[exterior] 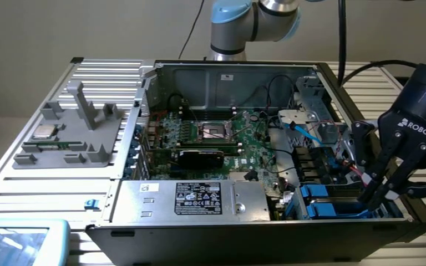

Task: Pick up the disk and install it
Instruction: 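Insert the first disk wire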

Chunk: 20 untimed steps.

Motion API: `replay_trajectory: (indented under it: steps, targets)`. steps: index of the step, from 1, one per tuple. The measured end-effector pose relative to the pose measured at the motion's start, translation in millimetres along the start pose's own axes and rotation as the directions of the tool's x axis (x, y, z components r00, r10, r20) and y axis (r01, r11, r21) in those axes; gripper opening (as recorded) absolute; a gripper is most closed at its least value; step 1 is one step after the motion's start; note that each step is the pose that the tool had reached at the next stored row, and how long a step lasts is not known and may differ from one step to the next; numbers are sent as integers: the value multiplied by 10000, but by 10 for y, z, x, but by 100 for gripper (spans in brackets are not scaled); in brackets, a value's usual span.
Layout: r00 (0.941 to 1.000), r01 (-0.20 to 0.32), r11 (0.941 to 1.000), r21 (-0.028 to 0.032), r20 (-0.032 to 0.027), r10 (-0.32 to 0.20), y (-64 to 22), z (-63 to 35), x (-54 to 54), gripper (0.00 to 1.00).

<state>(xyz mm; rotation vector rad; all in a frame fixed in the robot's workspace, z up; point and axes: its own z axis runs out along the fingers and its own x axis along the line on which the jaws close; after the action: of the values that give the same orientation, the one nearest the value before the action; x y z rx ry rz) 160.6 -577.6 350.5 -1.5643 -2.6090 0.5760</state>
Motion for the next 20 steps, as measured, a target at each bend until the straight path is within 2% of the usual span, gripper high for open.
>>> replay_trajectory:
  steps: [3, 4, 8, 9, 13, 17, 20]
  targets:
    - [9997, -194, 9997, 170, -149, 197, 7, 18, 4, 16]
    - [9995, -245, 9995, 191, -169, 248, 6, 18, 4, 16]
    - [9995, -254, 9995, 201, -169, 257, 8, 17, 4, 16]
    - [9994, -282, 9993, 227, -191, 287, 9, 17, 4, 16]
    - [9977, -565, 9977, 379, -347, 578, 8, 17, 5, 16]
    - [9938, -944, 9940, 551, -532, 973, 8, 18, 5, 16]
    - [9898, -1197, 9900, 744, -683, 1248, 8, 18, 5, 16]
